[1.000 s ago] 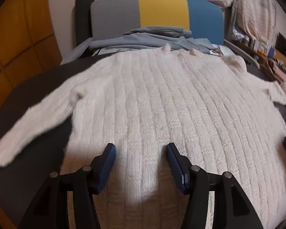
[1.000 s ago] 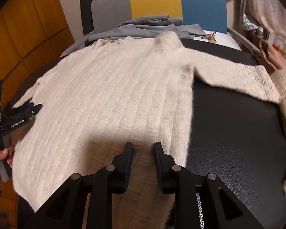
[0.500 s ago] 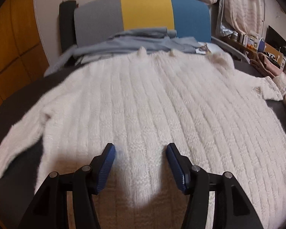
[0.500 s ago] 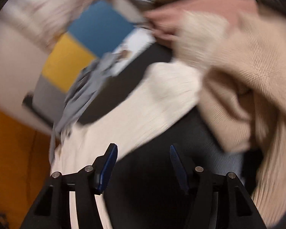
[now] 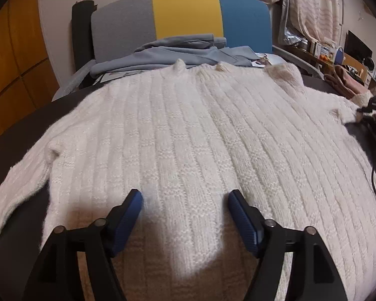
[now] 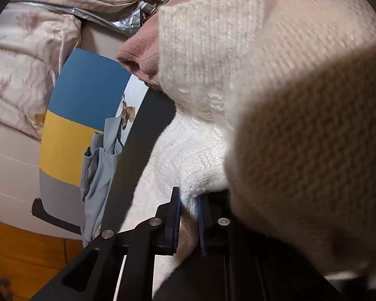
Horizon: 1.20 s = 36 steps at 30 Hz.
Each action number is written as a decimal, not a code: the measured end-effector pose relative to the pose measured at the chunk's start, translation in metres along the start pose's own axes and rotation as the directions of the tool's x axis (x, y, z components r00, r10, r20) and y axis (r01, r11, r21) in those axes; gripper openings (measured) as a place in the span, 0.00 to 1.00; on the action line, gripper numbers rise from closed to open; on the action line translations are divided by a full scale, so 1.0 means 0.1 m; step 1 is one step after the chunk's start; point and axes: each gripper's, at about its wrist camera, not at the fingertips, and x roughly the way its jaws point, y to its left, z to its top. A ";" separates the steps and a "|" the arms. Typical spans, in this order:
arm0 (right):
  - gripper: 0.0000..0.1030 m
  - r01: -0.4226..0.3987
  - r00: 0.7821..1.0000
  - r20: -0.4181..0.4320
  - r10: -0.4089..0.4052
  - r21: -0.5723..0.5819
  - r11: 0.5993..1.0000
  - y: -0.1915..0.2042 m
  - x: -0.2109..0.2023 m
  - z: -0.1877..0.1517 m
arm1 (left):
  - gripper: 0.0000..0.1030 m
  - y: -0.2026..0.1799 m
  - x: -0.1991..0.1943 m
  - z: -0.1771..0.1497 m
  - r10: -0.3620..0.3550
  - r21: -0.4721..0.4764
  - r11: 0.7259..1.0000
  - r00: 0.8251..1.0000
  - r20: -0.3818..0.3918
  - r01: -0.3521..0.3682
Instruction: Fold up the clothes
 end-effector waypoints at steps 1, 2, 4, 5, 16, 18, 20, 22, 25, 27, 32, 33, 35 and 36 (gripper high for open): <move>0.12 -0.007 1.000 0.011 0.007 -0.014 1.000 0.05 -0.03 0.00 | 0.77 0.00 0.01 0.00 -0.002 0.004 1.000 1.000 -0.002 0.002; 0.12 -0.013 1.000 0.024 0.014 -0.037 0.999 0.13 -0.07 -0.02 | 0.77 -0.01 0.01 0.00 -0.003 0.007 1.000 1.000 -0.002 0.003; 0.11 -0.019 0.998 0.056 0.026 -0.124 0.992 0.39 -0.19 -0.09 | 0.78 0.00 0.01 0.00 -0.007 0.004 1.000 1.000 -0.001 0.007; 0.11 -0.030 0.997 0.065 0.041 -0.170 0.985 0.54 -0.26 -0.14 | 0.78 0.01 0.01 0.00 -0.013 0.000 1.000 1.000 0.001 0.013; 0.09 -0.145 0.981 -0.038 0.192 -0.801 0.581 2.40 -0.43 -1.87 | 0.79 0.09 -0.01 -0.01 -0.069 -0.041 0.997 0.997 0.017 0.070; 0.09 -0.158 0.981 -0.086 0.174 -0.877 0.455 2.56 -0.33 -2.34 | 0.79 0.11 -0.02 -0.01 -0.083 -0.053 0.995 0.996 0.022 0.084; 0.08 -0.181 0.981 -0.142 0.135 -0.921 0.344 2.56 -0.20 -2.83 | 0.79 0.12 -0.02 -0.02 -0.092 -0.060 0.994 0.995 0.025 0.093; 0.08 -0.175 0.984 -0.164 0.064 -0.947 0.269 2.52 0.04 -3.18 | 0.79 0.12 -0.02 -0.02 -0.096 -0.064 0.993 0.995 0.027 0.098; 0.10 -0.206 0.978 -0.208 0.022 -0.939 0.277 2.33 0.08 -3.28 | 0.79 0.12 -0.03 -0.03 -0.101 -0.069 0.992 0.994 0.029 0.103; 0.23 -0.234 0.970 -0.242 0.011 -0.923 0.305 2.19 0.06 -3.27 | 0.79 0.12 -0.03 -0.03 -0.103 -0.071 0.992 0.994 0.029 0.104; 0.51 -0.290 0.949 -0.316 -0.005 -0.878 0.381 1.82 -0.05 -3.20 | 0.78 0.06 -0.03 0.04 -0.071 -0.050 0.996 0.998 0.001 0.070; 0.54 -0.275 0.954 -0.299 0.005 -0.869 0.411 1.71 -0.16 -3.12 | 0.78 0.04 -0.03 0.06 -0.055 -0.039 0.998 0.998 -0.012 0.054; 0.54 -0.252 0.959 -0.284 -0.001 -0.854 0.455 1.49 -0.30 -2.99 | 0.76 -0.04 -0.07 0.16 -0.071 -0.035 0.997 0.998 -0.003 0.070; 0.54 -0.240 0.961 -0.276 -0.005 -0.847 0.474 1.38 -0.36 -2.93 | 0.76 -0.12 -0.13 0.25 -0.114 -0.035 0.993 0.993 0.024 0.115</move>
